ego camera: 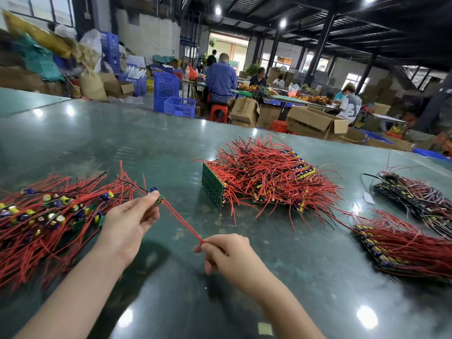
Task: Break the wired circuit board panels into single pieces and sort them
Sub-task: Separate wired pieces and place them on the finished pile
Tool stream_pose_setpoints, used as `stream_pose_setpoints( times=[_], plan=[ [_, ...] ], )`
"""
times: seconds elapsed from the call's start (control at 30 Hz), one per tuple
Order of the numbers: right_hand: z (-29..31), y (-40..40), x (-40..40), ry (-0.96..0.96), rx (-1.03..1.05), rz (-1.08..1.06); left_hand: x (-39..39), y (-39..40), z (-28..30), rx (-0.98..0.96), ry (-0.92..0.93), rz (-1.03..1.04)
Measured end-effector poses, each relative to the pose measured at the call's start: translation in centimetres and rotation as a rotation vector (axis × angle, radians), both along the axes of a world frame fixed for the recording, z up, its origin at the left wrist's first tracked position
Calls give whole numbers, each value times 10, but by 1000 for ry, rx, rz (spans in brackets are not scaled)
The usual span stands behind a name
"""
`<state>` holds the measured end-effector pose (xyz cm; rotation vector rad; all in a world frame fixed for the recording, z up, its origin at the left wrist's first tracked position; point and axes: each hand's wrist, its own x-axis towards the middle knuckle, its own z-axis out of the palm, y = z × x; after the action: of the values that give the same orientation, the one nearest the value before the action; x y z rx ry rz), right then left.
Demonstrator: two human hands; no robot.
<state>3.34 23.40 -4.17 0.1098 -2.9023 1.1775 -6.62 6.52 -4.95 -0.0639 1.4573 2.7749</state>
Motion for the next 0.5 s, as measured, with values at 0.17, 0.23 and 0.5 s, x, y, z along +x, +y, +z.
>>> stream_pose_setpoints(
  times=[0.17, 0.23, 0.5],
  plan=[
    [4, 12, -4, 63, -436, -89, -3, -5, 7, 153, -22, -53],
    [6, 13, -3, 60, -532, -47, -3, -6, 8, 188, -48, -64],
    [2, 4, -2, -102, -4, -178, 5, -1, 13, 60, 93, -8]
  ],
)
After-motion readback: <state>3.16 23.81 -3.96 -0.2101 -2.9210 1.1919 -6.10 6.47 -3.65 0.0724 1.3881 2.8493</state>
